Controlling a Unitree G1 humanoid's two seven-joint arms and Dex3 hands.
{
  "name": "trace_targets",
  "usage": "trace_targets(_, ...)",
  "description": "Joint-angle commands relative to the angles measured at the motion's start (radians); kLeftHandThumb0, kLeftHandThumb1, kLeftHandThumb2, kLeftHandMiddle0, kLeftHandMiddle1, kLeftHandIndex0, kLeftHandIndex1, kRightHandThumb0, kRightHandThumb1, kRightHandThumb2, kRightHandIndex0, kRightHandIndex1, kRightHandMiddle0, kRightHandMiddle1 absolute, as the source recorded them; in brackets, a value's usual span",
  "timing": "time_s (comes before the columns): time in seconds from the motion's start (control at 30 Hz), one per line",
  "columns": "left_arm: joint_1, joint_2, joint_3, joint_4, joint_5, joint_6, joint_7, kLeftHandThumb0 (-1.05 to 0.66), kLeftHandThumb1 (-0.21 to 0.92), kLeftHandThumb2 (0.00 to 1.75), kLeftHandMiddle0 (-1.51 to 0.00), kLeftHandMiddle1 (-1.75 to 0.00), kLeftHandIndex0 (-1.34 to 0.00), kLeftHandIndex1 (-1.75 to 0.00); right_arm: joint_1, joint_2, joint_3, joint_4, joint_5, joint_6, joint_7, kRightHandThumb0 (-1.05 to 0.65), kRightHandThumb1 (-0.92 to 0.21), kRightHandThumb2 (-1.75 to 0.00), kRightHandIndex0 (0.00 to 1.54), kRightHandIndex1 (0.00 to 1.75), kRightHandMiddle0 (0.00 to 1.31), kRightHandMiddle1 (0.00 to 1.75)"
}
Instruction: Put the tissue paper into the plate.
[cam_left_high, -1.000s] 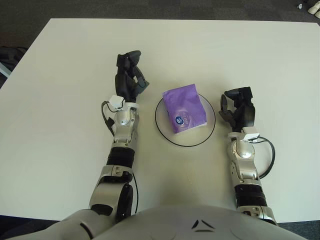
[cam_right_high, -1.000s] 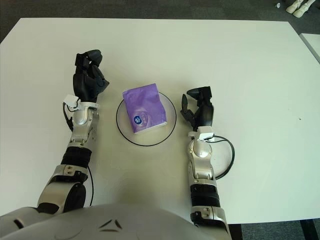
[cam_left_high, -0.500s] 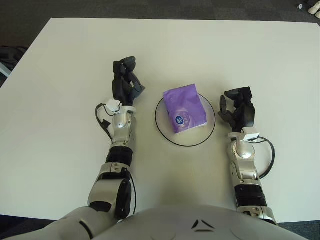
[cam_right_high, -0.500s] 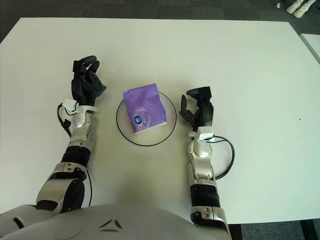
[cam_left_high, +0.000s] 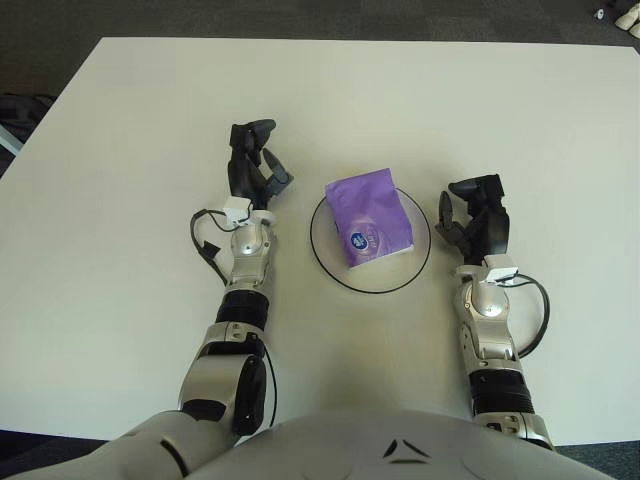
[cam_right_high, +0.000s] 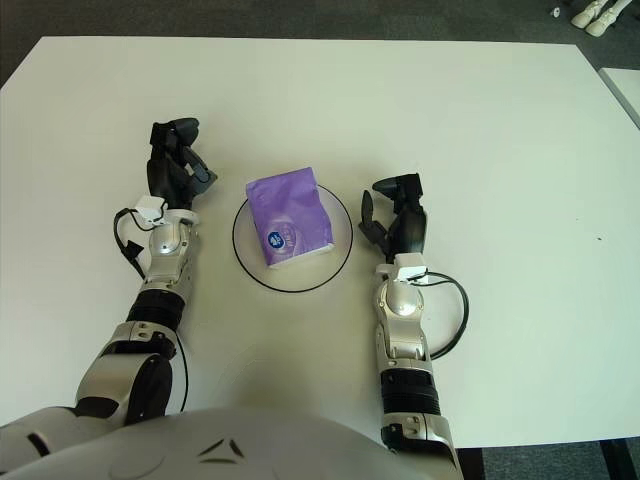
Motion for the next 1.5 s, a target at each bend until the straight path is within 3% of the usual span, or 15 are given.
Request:
trace_targets(0.0,0.062,-0.004,-0.009,0.007,-0.009,-0.006,-0.02,-0.43,0.58,1.54,-0.41,-1.22,-0.45,-1.5,0.072,0.006,0.006,0.076,-0.015,0.005,-0.007,-0.37,-0.74,-0.79,0.54,1.2,0.3,1.75)
trace_targets(0.57,0.146,-0.037,-0.033,-0.021,-0.111,0.017,-0.172,-0.44,0.65,1.48,-0.56,-1.32,-0.49,-1.61,0.074,0.013,0.007,0.074,-0.014,0.039,-0.022,-0.36,-0.81,-0.68,0.53,1.21,0.25,1.75)
trace_targets(0.97,0.228,-0.051,-0.065,-0.032,-0.093,0.054,-0.2,-0.48,0.72,1.37,-0.63,-1.4,-0.49,-1.68,0.075,0.015,0.009,0.087,-0.015,0.016,-0.032,-0.36,-0.8,-0.7,0.55,1.21,0.26,1.75)
trace_targets(1.27,0.255,-0.055,-0.071,-0.026,-0.066,0.057,-0.168,-0.52,0.76,1.31,-0.65,-1.54,-0.5,-1.74,0.078,0.016,0.013,0.091,-0.016,0.002,-0.032,-0.36,-0.82,-0.67,0.56,1.17,0.25,1.75)
trace_targets(1.47,0.288,-0.074,-0.079,-0.065,0.015,0.106,-0.056,-0.53,0.77,1.29,-0.61,-1.64,-0.58,-1.75,0.083,0.017,0.016,0.086,-0.017,0.001,-0.03,-0.36,-0.82,-0.67,0.56,1.18,0.25,1.75)
